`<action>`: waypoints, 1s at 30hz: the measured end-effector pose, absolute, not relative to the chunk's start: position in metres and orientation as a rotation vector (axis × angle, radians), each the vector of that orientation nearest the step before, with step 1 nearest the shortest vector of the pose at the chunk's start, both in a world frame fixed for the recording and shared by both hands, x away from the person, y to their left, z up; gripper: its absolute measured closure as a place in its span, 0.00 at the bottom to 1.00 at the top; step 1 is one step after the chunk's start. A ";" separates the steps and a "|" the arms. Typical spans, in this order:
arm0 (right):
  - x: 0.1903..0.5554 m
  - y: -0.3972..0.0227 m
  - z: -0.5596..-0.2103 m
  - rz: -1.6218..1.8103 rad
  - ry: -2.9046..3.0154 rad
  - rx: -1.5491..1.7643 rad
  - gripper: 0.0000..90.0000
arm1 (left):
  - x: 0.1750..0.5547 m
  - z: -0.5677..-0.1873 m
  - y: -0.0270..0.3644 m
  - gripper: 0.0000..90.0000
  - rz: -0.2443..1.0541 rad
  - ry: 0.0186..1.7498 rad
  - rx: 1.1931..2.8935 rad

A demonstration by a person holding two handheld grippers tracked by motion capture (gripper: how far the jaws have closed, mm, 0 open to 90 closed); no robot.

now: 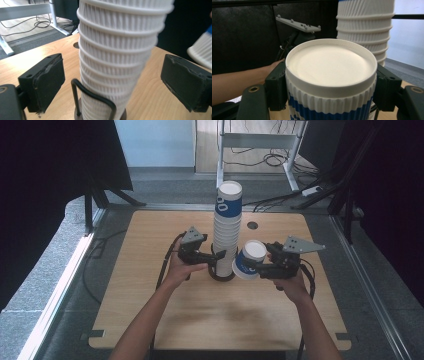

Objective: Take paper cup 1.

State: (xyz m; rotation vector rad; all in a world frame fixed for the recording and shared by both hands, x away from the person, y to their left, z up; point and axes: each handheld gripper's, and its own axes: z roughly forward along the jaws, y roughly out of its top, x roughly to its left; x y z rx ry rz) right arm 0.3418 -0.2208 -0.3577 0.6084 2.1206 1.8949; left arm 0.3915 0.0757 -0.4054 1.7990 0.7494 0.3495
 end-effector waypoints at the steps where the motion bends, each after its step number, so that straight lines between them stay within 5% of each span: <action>1: 0.341 -0.220 -0.360 1.894 2.128 0.609 0.31 | 0.389 -0.405 0.078 0.06 0.335 0.763 1.797; 30: 0.310 -0.182 -0.431 1.856 2.235 0.633 0.31 | 0.295 -0.445 0.134 0.13 0.346 0.726 1.763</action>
